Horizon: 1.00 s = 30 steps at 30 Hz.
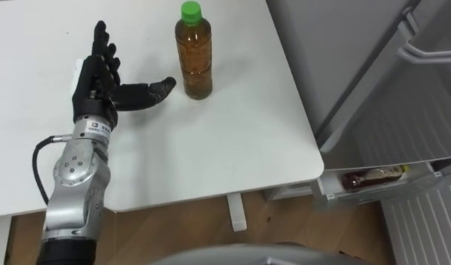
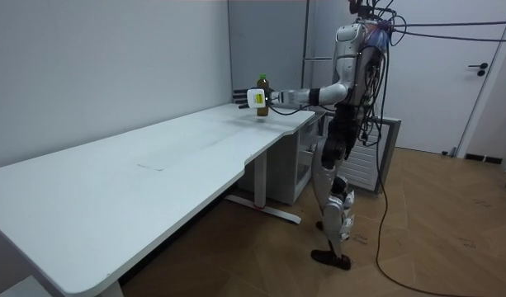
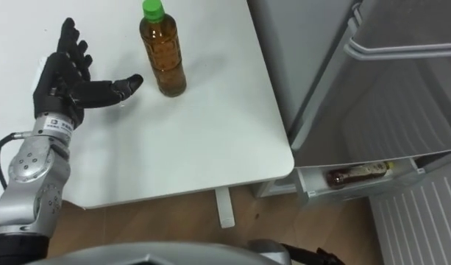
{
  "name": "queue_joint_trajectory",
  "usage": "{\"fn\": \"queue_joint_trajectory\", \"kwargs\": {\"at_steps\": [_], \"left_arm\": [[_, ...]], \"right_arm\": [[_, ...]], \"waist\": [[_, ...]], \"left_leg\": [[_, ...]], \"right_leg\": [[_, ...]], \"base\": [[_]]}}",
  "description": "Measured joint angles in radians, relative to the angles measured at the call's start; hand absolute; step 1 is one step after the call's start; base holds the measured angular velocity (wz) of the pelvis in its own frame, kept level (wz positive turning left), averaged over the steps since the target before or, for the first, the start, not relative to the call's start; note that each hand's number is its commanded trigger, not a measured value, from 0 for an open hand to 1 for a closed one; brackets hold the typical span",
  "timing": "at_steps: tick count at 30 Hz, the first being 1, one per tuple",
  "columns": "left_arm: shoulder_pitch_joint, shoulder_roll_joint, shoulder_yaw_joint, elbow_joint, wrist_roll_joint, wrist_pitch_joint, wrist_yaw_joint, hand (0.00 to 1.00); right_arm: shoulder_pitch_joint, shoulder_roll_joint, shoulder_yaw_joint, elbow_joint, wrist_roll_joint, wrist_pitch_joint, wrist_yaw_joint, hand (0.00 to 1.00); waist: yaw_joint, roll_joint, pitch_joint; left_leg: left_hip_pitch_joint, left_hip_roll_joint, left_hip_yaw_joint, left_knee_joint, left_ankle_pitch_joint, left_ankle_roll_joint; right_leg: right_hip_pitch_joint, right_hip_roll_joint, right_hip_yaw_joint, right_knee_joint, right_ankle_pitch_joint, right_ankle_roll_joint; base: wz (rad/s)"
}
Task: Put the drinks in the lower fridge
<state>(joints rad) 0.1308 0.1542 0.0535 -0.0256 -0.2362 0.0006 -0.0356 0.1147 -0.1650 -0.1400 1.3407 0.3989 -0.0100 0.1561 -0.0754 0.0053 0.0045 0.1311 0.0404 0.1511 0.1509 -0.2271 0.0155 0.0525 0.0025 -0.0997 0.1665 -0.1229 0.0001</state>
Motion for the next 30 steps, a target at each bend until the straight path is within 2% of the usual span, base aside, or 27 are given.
{"fn": "queue_joint_trajectory", "kwargs": {"at_steps": [10,17,21,23,24,26,30], "left_arm": [[0.001,0.004,-0.033,-0.001,-0.01,-0.001,-0.062,0.0],[0.002,0.018,-0.079,-0.001,-0.045,-0.001,-0.062,0.0],[0.001,0.018,-0.079,-0.001,-0.045,0.0,-0.063,0.0],[0.001,0.018,-0.079,0.0,-0.044,0.0,-0.063,0.0],[0.001,0.018,-0.078,0.006,-0.041,0.0,-0.063,0.0],[-0.003,0.012,-0.078,0.021,-0.035,0.001,-0.058,0.0],[-0.015,0.005,-0.08,0.035,-0.037,0.001,-0.043,0.0]], "right_arm": [[-0.005,-0.001,0.0,0.001,0.004,-0.001,0.0,0.0],[-0.006,-0.001,0.001,0.002,0.024,0.004,0.001,0.0],[-0.006,-0.001,0.005,0.001,0.028,0.011,0.007,0.0],[-0.006,-0.001,0.005,0.0,0.027,0.011,0.009,0.0],[-0.009,-0.001,0.005,-0.001,0.023,0.011,0.009,0.0],[-0.01,-0.001,0.01,-0.002,0.018,0.011,0.008,0.0],[-0.007,-0.001,0.017,-0.004,0.023,0.011,0.006,0.0]], "waist": [[-0.002,0.0,0.0002],[-0.01,-0.002,0.0012],[-0.017,-0.011,0.0056],[-0.023,-0.013,0.0052],[-0.028,-0.019,0.008],[-0.031,-0.019,0.0073],[-0.034,-0.028,0.0131]], "left_leg": [[0.004,0.001,0.001,0.0,0.0,0.0],[0.006,0.001,0.0,0.001,0.0,0.0],[0.012,0.0,0.001,0.001,0.0,0.0],[0.013,0.0,0.005,0.001,0.0,0.0],[0.014,0.0,0.006,0.0,0.0,0.0],[0.015,0.0,0.007,0.0,0.0,-0.001],[0.018,0.0,0.01,0.0,0.0,-0.001]], "right_leg": [[0.002,-0.002,-0.015,0.002,0.0,0.0],[0.01,-0.003,-0.017,0.0,-0.001,-0.001],[0.014,-0.003,-0.014,0.001,-0.008,-0.002],[0.015,-0.003,-0.013,0.003,-0.01,-0.002],[0.014,-0.003,-0.012,0.003,-0.01,-0.003],[0.014,-0.002,-0.01,0.003,-0.011,-0.003],[0.012,-0.002,-0.008,0.002,-0.011,-0.003]], "base": [[0.0],[0.0],[0.0],[0.02],[0.0],[-0.04],[-0.01]]}}
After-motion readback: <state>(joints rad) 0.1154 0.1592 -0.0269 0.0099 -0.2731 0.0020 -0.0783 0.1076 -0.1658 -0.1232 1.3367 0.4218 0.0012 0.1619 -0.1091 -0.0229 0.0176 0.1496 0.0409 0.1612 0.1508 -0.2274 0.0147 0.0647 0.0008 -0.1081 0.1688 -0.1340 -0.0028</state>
